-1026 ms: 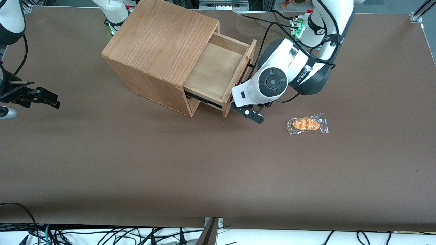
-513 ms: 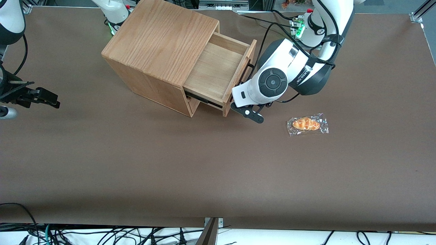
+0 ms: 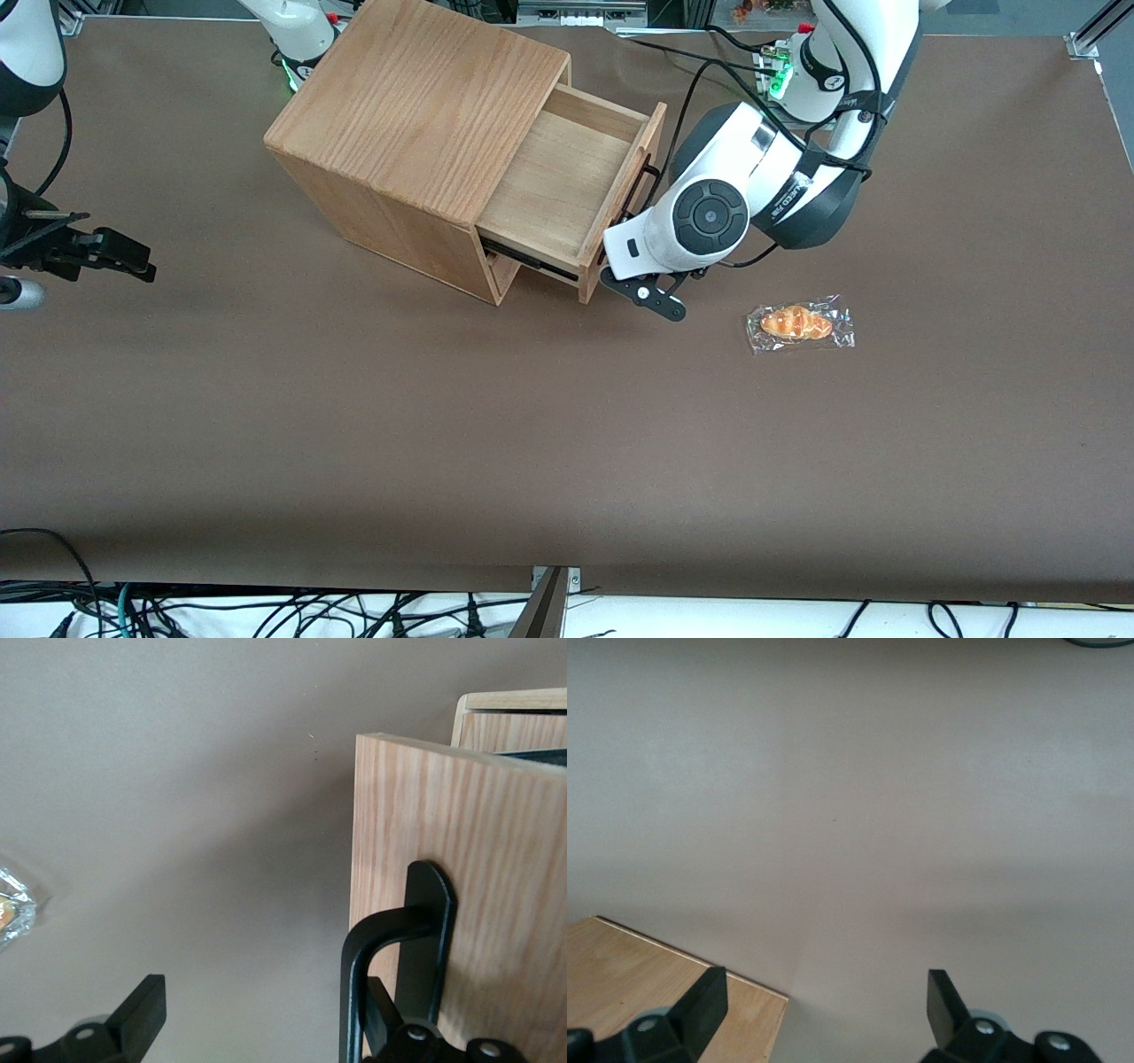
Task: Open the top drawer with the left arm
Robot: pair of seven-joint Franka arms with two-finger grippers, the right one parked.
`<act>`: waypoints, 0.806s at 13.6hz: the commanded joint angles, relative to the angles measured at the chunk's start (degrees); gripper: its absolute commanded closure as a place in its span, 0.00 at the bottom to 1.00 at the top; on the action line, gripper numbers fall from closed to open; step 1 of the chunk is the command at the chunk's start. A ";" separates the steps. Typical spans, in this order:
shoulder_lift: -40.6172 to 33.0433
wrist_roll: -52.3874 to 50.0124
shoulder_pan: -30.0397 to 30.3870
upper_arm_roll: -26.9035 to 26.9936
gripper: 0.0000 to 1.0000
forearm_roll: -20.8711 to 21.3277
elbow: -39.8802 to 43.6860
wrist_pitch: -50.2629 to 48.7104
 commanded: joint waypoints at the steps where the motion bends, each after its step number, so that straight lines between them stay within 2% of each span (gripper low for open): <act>1: -0.77 2.50 -0.12 -0.02 0.03 -2.19 -1.01 -1.75; 4: -0.33 2.59 -0.03 0.07 0.03 -3.95 -1.01 -1.57; 11: -0.86 4.61 2.43 -0.02 0.03 -4.21 -0.40 -2.01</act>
